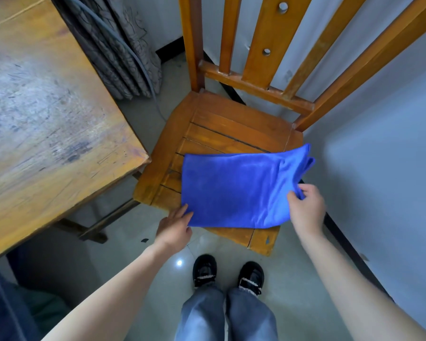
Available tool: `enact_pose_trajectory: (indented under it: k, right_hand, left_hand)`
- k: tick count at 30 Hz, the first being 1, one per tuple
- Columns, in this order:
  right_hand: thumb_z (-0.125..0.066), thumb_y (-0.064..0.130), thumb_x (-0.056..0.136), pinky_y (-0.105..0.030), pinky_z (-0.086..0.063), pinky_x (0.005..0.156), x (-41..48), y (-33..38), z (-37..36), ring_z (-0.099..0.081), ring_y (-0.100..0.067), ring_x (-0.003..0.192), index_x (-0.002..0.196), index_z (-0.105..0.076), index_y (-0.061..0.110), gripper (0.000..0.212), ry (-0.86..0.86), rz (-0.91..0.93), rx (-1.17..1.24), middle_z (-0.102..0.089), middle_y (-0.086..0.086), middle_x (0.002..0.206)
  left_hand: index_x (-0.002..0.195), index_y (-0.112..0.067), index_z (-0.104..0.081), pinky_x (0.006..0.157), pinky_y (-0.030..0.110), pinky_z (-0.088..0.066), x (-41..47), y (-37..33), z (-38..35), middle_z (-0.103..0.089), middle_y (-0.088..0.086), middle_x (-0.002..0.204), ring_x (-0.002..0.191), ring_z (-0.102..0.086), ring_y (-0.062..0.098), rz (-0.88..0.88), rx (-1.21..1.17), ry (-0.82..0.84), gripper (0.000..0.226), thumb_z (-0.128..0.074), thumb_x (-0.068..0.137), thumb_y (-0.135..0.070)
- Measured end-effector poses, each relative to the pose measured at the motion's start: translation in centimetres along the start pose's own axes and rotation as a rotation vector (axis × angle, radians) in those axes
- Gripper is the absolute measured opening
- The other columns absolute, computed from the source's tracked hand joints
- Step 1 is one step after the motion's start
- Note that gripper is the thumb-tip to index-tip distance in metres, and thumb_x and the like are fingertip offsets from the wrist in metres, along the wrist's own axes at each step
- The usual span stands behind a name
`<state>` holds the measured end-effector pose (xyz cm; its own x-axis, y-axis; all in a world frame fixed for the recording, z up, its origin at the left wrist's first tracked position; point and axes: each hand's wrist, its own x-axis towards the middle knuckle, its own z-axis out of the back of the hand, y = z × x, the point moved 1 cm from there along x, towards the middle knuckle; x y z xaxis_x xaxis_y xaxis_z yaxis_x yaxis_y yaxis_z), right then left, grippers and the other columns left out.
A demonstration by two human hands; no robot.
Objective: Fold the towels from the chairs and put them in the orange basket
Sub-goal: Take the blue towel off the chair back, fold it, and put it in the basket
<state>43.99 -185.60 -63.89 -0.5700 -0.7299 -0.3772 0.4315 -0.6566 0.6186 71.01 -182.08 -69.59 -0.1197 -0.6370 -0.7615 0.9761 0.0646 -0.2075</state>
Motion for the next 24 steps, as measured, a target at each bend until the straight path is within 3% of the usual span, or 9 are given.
enact_pose_trajectory:
  k: [3, 6, 9, 11, 14, 17, 19, 22, 24]
  right_hand:
    - [-0.058, 0.012, 0.084, -0.025, -0.033, 0.065, -3.7, 4.4, -2.8, -0.051, -0.019, 0.079, 0.089, -0.055, 0.016, 0.007, 0.145, 0.108, 0.028, -0.057, 0.000, 0.086]
    - [-0.058, 0.016, 0.085, -0.026, -0.038, 0.069, -5.7, 6.2, -7.0, -0.052, -0.017, 0.084, 0.100, -0.061, 0.014, 0.015, 0.389, 0.148, 0.030, -0.057, 0.003, 0.090]
    - [-0.057, 0.019, 0.089, -0.027, -0.043, 0.082, -7.1, 5.7, -10.1, -0.054, -0.015, 0.090, 0.117, -0.057, 0.013, 0.029, 0.784, 0.044, 0.053, -0.055, 0.002, 0.093]
    - [-0.052, 0.017, 0.092, -0.026, -0.045, 0.079, -7.4, 4.3, -10.6, -0.055, -0.012, 0.078, 0.121, -0.054, 0.008, 0.031, 0.929, -0.062, 0.109, -0.058, -0.001, 0.088]
    - [-0.047, 0.011, 0.093, -0.031, -0.048, 0.085, -6.5, 2.3, -9.8, -0.058, -0.016, 0.083, 0.113, -0.059, 0.007, 0.023, 0.774, -0.052, 0.057, -0.061, -0.001, 0.085]
    - [-0.045, 0.010, 0.093, -0.033, -0.047, 0.089, -5.1, 0.7, -8.3, -0.058, -0.020, 0.099, 0.109, -0.061, 0.008, 0.023, 0.531, -0.017, -0.026, -0.063, -0.004, 0.102]
    - [-0.045, 0.011, 0.094, -0.032, -0.047, 0.086, -4.5, -0.2, -7.7, -0.057, -0.021, 0.105, 0.112, -0.060, 0.010, 0.024, 0.433, 0.025, -0.105, -0.061, -0.004, 0.112]
    - [-0.046, 0.014, 0.093, -0.033, -0.046, 0.085, -4.2, -0.8, -7.6, -0.050, -0.022, 0.113, 0.121, -0.055, 0.013, 0.029, 0.403, 0.147, -0.269, -0.052, -0.004, 0.123]
    - [-0.047, 0.018, 0.093, -0.031, -0.045, 0.089, -4.4, -1.0, -7.7, -0.043, -0.021, 0.121, 0.131, -0.047, 0.016, 0.038, 0.430, 0.240, -0.390, -0.044, -0.003, 0.130]
  left_hand:
    - [0.146, -0.019, -0.029, 0.113, 0.027, -0.023, 0.3, 0.0, 0.3, -0.011, -0.004, 0.158, 0.145, -0.015, 0.015, 0.037, -0.302, 0.022, 0.048, -0.038, 0.098, -0.019]
    - [0.138, -0.013, -0.043, 0.108, 0.027, -0.028, 0.7, -0.1, 1.2, -0.035, 0.002, 0.150, 0.137, -0.035, 0.019, 0.143, -0.834, -0.016, 0.039, -0.041, 0.099, -0.018]
    - [0.129, -0.016, -0.051, 0.095, 0.030, -0.032, 0.4, -0.4, 2.5, -0.054, -0.002, 0.129, 0.116, -0.051, 0.017, 0.253, -1.124, -0.049, 0.039, -0.029, 0.101, -0.034]
    - [0.131, -0.017, -0.048, 0.094, 0.032, -0.031, 0.5, -0.3, 3.0, -0.056, -0.002, 0.125, 0.117, -0.050, 0.017, 0.333, -1.208, -0.014, 0.046, -0.022, 0.101, -0.041]
    - [0.115, -0.019, -0.056, 0.089, 0.033, -0.038, 0.8, -0.3, 3.2, -0.060, 0.002, 0.123, 0.107, -0.056, 0.020, 0.325, -1.060, -0.049, 0.032, -0.038, 0.098, -0.039]
    - [0.122, -0.006, -0.056, 0.082, 0.028, -0.041, 1.2, -1.0, 3.3, -0.059, 0.008, 0.124, 0.110, -0.056, 0.026, 0.355, -1.019, -0.109, 0.034, -0.056, 0.092, -0.022]
    - [0.115, -0.003, -0.060, 0.078, 0.029, -0.042, 1.5, -1.7, 3.1, -0.061, 0.012, 0.122, 0.103, -0.058, 0.029, 0.371, -1.042, -0.097, 0.029, -0.059, 0.090, -0.017]
    - [0.099, -0.002, -0.065, 0.078, 0.033, -0.046, 2.2, -2.1, 2.7, -0.065, 0.015, 0.114, 0.094, -0.059, 0.030, 0.415, -1.049, -0.082, 0.019, -0.061, 0.087, -0.017]
    - [0.074, -0.008, -0.060, 0.071, 0.032, -0.042, 2.5, -2.2, 2.8, -0.065, 0.018, 0.098, 0.084, -0.057, 0.029, 0.422, -1.030, -0.110, 0.012, -0.060, 0.085, -0.014]
